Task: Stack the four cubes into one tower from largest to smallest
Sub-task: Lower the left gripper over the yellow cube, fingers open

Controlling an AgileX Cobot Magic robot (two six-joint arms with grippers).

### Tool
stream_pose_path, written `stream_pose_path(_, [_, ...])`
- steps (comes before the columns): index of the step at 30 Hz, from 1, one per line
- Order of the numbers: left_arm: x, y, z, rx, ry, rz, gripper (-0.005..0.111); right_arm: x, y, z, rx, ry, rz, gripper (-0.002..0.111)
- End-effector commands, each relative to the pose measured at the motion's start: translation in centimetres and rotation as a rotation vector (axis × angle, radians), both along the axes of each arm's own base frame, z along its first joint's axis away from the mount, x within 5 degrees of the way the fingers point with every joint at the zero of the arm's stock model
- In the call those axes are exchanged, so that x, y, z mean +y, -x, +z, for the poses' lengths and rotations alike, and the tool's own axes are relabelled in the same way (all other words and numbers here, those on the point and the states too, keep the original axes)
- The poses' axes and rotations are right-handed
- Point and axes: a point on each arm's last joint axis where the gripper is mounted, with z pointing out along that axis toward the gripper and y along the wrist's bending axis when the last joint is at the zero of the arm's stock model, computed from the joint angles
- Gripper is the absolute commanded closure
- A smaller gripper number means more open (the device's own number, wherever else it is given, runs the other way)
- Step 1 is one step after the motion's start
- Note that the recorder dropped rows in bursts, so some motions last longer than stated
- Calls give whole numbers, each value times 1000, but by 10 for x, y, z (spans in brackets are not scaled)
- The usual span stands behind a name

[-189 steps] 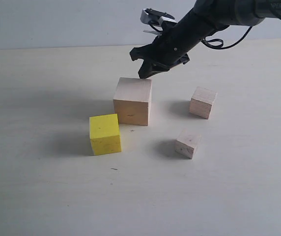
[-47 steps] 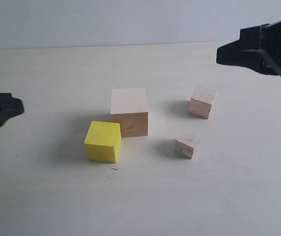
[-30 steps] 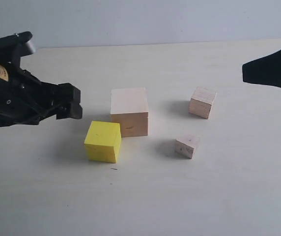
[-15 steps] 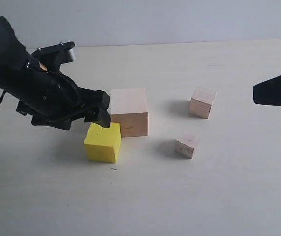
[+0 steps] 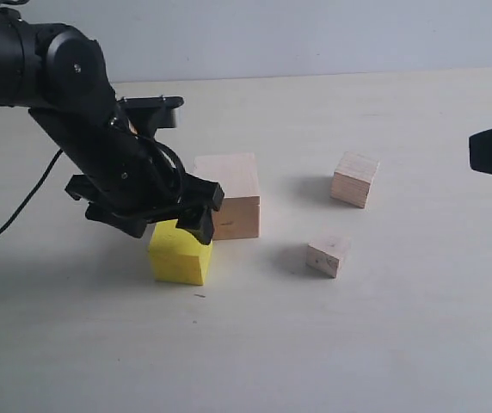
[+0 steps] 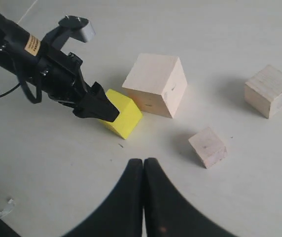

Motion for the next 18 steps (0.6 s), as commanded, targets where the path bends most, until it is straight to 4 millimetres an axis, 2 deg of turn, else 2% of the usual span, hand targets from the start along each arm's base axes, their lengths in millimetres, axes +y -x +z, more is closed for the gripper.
stream_pose_path(1, [-3, -3, 0, 6, -16, -3, 25, -2, 11, 4, -35, -3, 7, 108])
stream_pose_path(9, [-5, -5, -16, 39, -33, 3, 25, -2, 23, 8, -44, -20, 15, 108])
stream_pose_path(18, [-6, -7, -18, 28, -23, 11, 25, -4, 35, 12, -82, -25, 26, 108])
